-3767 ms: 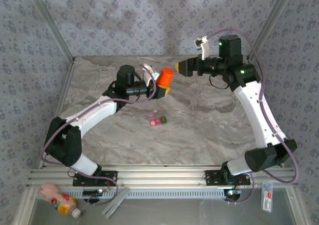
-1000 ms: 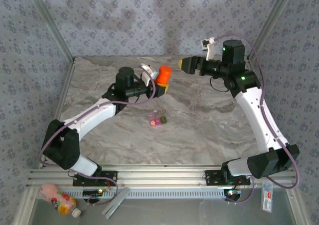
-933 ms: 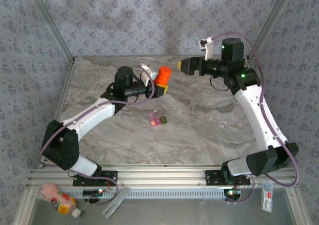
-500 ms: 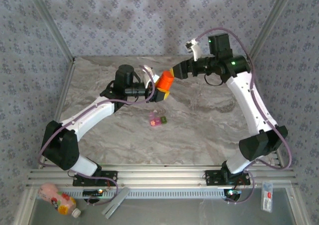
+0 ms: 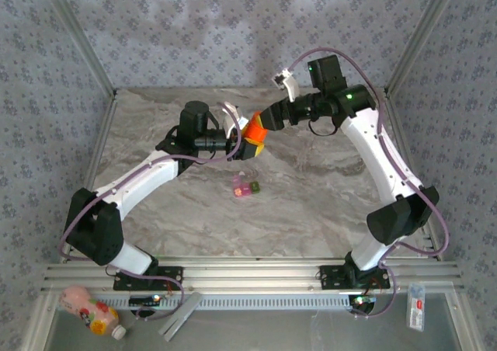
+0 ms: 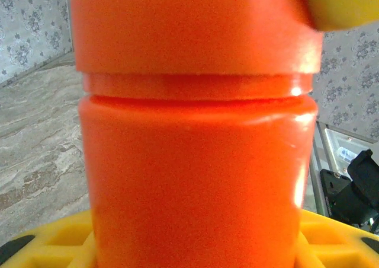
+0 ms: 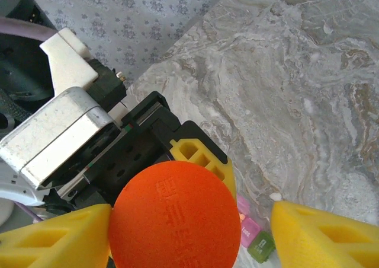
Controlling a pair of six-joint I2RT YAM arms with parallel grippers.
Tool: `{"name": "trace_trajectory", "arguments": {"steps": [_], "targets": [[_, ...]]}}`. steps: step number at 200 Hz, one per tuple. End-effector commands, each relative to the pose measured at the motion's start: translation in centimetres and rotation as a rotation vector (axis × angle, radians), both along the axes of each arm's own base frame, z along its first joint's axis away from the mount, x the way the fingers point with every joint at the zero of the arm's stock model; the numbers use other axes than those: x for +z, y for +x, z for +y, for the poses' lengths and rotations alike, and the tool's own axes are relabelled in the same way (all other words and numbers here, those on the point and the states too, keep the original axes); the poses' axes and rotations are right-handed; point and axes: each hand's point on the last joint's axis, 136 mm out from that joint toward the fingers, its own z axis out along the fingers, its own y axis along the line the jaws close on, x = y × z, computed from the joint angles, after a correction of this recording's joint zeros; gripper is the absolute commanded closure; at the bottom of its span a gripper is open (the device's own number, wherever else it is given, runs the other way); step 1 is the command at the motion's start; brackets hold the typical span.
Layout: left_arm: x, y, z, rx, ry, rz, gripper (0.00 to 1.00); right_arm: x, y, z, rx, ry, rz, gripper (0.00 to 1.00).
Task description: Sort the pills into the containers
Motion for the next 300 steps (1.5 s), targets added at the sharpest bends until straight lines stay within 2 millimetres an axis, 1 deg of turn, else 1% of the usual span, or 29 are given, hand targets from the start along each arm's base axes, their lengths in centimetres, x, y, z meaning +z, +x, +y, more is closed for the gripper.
{"name": "trace_trajectory", "arguments": {"steps": [1, 11, 28, 58, 79, 112, 130, 143, 146, 150, 180, 196, 204, 215, 230, 242, 257, 272, 283, 300], "targets": [[2.5, -0.4, -0.3, -0.037, -0.042, -0.065, 1.00, 0.4, -0.3, 0.1, 0.012, -0.004, -0.005, 0.36], [2.6, -0.3, -0.3, -0.036, -0.043, -0.065, 1.00, 0.2, -0.4, 0.2, 0.017, -0.004, 0.002, 0.43], [2.7, -0.1, -0.4, -0.027, -0.045, -0.069, 1.00, -0.1, -0.7, 0.6, 0.029, 0.000, 0.019, 0.50], [2.7, 0.6, -0.5, 0.018, -0.045, -0.082, 1.00, -1.0, -0.6, 1.4, -0.010, 0.007, 0.049, 0.54], [2.5, 1.4, -0.5, 0.067, -0.041, -0.092, 1.00, -2.1, 0.3, 2.0, -0.104, 0.007, 0.092, 0.54], [1.7, 2.3, -1.2, 0.160, -0.017, -0.131, 1.00, -4.3, 2.4, 2.6, -0.330, 0.003, 0.188, 0.53], [1.2, 2.7, -1.7, 0.214, 0.008, -0.166, 1.00, -4.6, 3.4, 2.8, -0.415, 0.021, 0.220, 0.53], [0.7, 3.1, -1.9, 0.257, 0.024, -0.185, 1.00, -5.3, 3.5, 3.1, -0.444, 0.019, 0.246, 0.53], [0.5, 3.2, -1.9, 0.264, 0.026, -0.186, 1.00, -4.9, 3.8, 3.3, -0.452, 0.034, 0.230, 0.53], [0.5, 3.3, -1.9, 0.272, 0.024, -0.186, 1.00, -5.0, 4.0, 3.3, -0.462, 0.035, 0.228, 0.53], [0.1, 3.9, -1.9, 0.302, 0.010, -0.181, 1.00, -5.3, 4.2, 3.7, -0.482, 0.063, 0.254, 0.53], [-0.2, 3.9, -1.9, 0.302, 0.015, -0.178, 1.00, -4.7, 3.9, 3.6, -0.475, 0.075, 0.250, 0.50], [-0.2, 3.9, -1.9, 0.304, 0.015, -0.177, 1.00, -4.2, 3.8, 3.4, -0.468, 0.082, 0.244, 0.45], [-0.2, 4.0, -1.9, 0.308, 0.019, -0.177, 1.00, -3.3, 3.8, 2.8, -0.469, 0.104, 0.225, 0.36], [-0.2, 4.2, -1.8, 0.310, 0.018, -0.174, 1.00, -1.4, 3.9, 1.5, -0.470, 0.150, 0.191, 0.24], [0.0, 3.9, -1.9, 0.286, 0.017, -0.173, 1.00, 0.4, 3.6, -0.1, -0.466, 0.197, 0.161, 0.20], [0.2, 3.6, -1.9, 0.263, 0.030, -0.174, 1.00, 2.8, 3.1, -2.3, -0.470, 0.255, 0.102, 0.17], [0.2, 3.3, -1.8, 0.231, 0.041, -0.174, 1.00, 4.5, 2.4, -4.3, -0.456, 0.296, 0.059, 0.16], [0.5, 2.9, -1.6, 0.201, 0.032, -0.173, 1.00, 5.0, 2.1, -5.3, -0.432, 0.303, 0.040, 0.16], [1.1, 2.1, -1.5, 0.133, 0.010, -0.157, 1.00, 5.2, 1.4, -5.7, -0.337, 0.293, 0.034, 0.18]]}}
